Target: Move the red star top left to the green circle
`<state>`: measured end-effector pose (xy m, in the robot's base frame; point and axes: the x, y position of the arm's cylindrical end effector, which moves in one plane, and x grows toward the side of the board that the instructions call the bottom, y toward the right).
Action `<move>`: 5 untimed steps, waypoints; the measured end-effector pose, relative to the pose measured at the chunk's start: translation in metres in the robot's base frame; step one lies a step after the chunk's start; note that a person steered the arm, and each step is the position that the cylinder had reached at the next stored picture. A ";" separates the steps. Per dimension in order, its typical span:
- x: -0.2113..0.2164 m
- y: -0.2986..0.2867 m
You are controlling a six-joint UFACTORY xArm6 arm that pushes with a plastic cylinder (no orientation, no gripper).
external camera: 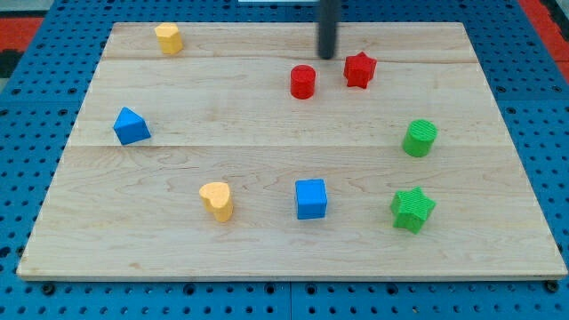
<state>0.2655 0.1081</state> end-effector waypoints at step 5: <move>0.105 0.021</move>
